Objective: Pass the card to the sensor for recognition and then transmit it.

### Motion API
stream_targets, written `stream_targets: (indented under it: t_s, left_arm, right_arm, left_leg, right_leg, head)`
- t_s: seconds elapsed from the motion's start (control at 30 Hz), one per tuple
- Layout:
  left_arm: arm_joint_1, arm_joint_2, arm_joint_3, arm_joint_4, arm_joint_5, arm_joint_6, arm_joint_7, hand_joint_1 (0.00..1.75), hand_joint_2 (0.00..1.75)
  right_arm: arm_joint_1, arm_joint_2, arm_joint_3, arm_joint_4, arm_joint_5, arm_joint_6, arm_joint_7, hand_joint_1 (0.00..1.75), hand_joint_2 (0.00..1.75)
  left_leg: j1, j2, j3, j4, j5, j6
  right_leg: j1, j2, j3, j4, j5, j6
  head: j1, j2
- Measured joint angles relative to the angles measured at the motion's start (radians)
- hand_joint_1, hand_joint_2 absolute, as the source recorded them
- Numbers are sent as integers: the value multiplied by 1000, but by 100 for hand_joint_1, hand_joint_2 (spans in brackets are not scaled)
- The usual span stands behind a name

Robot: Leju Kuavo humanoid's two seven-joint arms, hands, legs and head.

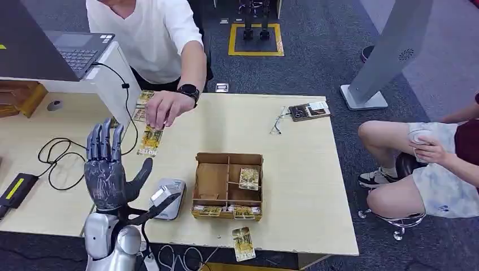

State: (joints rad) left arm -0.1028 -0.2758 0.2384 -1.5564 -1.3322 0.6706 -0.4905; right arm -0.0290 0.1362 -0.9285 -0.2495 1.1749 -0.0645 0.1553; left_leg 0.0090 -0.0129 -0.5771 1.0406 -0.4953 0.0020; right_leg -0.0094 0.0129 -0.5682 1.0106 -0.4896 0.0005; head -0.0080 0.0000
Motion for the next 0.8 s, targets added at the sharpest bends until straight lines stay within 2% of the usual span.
stream_targets:
  t_s: [0.2, 0.8]
  left_arm:
    - [-2, 0, 0, -36, -37, 0, 46, 0, 175]
    - [-4, 0, 0, -71, -11, 0, 75, 0, 175]
  right_arm:
    - [0, -5, 0, 4, 5, -2, 0, 0, 175]
    - [-2, -8, 0, 6, 20, -3, -8, 0, 175]
  left_leg:
    - [0, 0, 0, 0, 0, 0]
    - [0, 0, 0, 0, 0, 0]
  right_leg:
    - [0, 0, 0, 0, 0, 0]
    - [0, 0, 0, 0, 0, 0]
  head:
    - [0, 0]
    - [0, 0]
